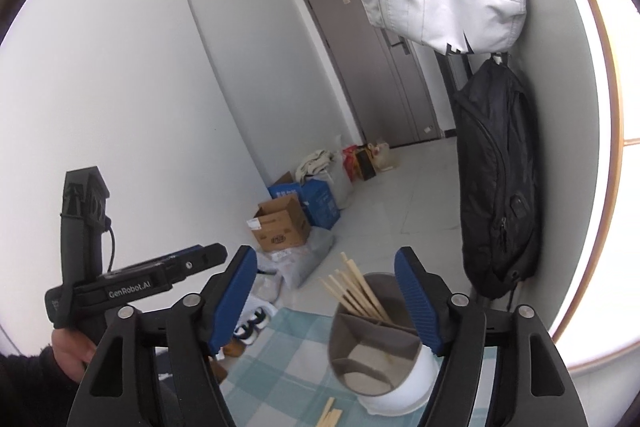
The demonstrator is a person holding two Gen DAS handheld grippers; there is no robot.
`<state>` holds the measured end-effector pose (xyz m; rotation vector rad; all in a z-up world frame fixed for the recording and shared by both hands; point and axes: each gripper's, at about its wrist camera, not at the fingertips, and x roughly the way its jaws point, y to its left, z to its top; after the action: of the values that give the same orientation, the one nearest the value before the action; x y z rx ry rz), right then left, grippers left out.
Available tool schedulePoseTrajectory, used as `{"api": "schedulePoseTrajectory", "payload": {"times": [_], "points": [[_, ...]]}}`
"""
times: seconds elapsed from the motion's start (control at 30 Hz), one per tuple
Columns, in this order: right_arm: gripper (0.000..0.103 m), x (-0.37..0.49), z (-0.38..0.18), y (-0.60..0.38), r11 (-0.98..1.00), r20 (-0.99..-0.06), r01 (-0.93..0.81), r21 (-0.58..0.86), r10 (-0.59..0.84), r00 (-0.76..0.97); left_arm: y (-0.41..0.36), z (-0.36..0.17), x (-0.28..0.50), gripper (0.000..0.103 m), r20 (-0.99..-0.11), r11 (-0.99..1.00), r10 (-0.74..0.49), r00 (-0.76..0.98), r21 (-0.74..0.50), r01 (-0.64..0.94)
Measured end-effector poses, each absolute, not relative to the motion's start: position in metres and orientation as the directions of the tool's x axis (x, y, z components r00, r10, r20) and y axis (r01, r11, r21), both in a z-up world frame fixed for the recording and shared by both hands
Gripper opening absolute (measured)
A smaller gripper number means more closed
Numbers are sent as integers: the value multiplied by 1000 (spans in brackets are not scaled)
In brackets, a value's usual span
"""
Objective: Organize utensils
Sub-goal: 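Pull both open tools back and lower them toward the remaining chopsticks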
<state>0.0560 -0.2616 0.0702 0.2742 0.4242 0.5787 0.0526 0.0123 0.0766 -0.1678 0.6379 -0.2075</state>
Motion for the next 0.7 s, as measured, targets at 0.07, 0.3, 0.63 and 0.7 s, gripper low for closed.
{"api": "schedulePoseTrajectory", "payload": {"times": [0.07, 0.3, 0.63, 0.7], "points": [[77, 46, 72, -259, 804, -299, -474, 359, 580, 758, 15, 77, 46, 71, -568, 968, -232, 790, -213, 132], [95, 18, 65, -247, 808, -303, -485, 335, 579, 757, 19, 69, 25, 84, -543, 977, -186, 819, -190, 96], [101, -4, 23, -228, 839, -372, -461, 290, 542, 753, 19, 29, 7, 84, -558, 986, -145, 817, -154, 70], [101, -4, 13, -226, 847, -397, -447, 287, 530, 749, 23, 20, 7, 85, -570, 985, -141, 809, -161, 59]]}}
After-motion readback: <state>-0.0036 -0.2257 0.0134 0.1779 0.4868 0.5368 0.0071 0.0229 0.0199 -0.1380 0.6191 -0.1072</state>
